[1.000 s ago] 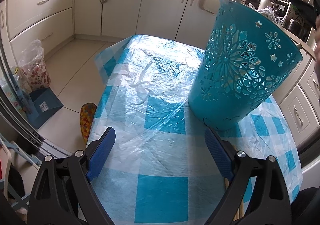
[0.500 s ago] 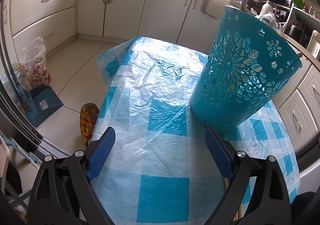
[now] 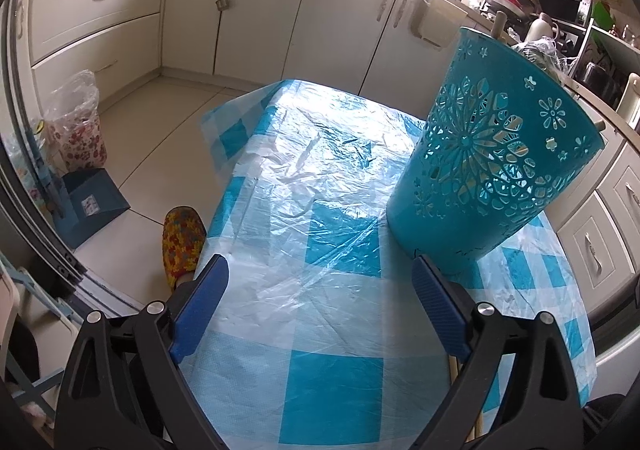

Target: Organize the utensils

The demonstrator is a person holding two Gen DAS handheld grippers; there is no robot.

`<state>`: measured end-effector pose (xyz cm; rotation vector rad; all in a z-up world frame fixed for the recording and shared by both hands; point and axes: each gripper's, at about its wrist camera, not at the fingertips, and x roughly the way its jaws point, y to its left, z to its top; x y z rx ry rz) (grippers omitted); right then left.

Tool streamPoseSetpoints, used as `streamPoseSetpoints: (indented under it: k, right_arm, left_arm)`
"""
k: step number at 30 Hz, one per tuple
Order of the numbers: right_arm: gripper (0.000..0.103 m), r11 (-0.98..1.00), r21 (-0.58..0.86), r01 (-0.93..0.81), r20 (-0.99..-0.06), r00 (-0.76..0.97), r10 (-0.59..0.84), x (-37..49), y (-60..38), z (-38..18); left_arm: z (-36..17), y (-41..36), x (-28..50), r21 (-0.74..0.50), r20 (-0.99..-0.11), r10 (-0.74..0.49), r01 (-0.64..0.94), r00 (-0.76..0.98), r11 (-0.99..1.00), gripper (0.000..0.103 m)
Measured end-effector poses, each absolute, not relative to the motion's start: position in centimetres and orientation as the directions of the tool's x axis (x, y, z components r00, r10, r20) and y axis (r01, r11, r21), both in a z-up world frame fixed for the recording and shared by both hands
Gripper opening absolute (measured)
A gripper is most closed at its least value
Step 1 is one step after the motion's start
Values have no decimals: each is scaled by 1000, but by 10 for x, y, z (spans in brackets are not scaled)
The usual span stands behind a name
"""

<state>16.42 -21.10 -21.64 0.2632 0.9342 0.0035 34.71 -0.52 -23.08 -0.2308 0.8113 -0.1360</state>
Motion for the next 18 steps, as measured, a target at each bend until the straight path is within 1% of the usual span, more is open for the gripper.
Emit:
streamPoseSetpoints:
  k: [2, 18]
  right_arm:
    - [38, 968, 224, 112, -801, 587, 117, 165, -210, -221]
    - [38, 968, 229, 100, -798, 589, 128, 165, -206, -223]
  left_arm:
    - [-231, -5, 347, -255, -702, -208, 33, 681, 966, 89]
    - [-232, -7, 348, -252, -705, -209, 37, 678, 967, 90]
